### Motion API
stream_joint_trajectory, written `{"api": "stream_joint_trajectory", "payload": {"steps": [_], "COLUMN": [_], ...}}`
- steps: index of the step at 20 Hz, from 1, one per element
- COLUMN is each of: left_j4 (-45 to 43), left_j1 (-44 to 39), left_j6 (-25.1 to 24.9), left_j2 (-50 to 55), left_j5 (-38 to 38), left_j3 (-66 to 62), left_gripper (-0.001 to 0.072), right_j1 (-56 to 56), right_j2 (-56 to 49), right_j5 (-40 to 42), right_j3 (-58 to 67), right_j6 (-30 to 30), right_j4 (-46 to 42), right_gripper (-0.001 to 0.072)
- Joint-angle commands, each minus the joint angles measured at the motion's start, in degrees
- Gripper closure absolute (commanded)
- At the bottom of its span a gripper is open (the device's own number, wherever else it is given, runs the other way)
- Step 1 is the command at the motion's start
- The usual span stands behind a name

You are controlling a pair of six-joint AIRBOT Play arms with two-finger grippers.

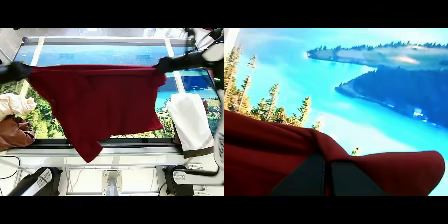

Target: Fold the shirts.

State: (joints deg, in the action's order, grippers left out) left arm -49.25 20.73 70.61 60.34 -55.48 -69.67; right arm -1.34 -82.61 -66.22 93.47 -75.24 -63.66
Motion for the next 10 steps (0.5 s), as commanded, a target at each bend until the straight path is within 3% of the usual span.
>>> {"api": "stream_joint_trajectory", "payload": {"steps": [1,4,5,6,7,8,9,10], "left_j4": [-6.8,-2.9,-0.5,2.4,5.3,6.5,6.5,6.5], "left_j1": [-7.9,-10.3,-10.7,-10.8,-10.7,-10.3,-9.7,-8.8], "left_j6": [1.0,1.0,1.0,1.0,1.0,1.0,1.0,1.0], "left_j2": [15.0,25.3,27.4,28.5,28.9,28.5,27.2,25.2], "left_j5": [20.8,30.4,32.5,33.7,33.9,33.8,33.4,33.3], "left_j3": [3.1,1.4,0.4,-0.5,-1.5,-2.4,-3.1,-3.4], "left_gripper": [0.0696,0.0687,0.0602,0.034,0.0131,0.006,0.0062,0.0064], "right_j1": [0.0,0.0,0.0,0.0,-0.1,-0.1,-0.6,-1.1], "right_j2": [-15.0,-21.6,-22.4,-22.6,-22.4,-22.4,-22.2,-21.7], "right_j5": [10.8,24.5,28.7,31.9,34.2,33.8,31.6,28.3], "right_j3": [0.1,0.1,0.1,0.2,0.4,1.7,3.9,6.4], "right_j6": [0.6,1.4,1.4,1.4,1.4,1.3,1.3,1.3], "right_j4": [6.1,13.9,15.4,16.0,16.1,16.1,16.0,15.4], "right_gripper": [0.0702,0.07,0.0692,0.0665,0.0546,0.0363,0.0244,0.0244]}}
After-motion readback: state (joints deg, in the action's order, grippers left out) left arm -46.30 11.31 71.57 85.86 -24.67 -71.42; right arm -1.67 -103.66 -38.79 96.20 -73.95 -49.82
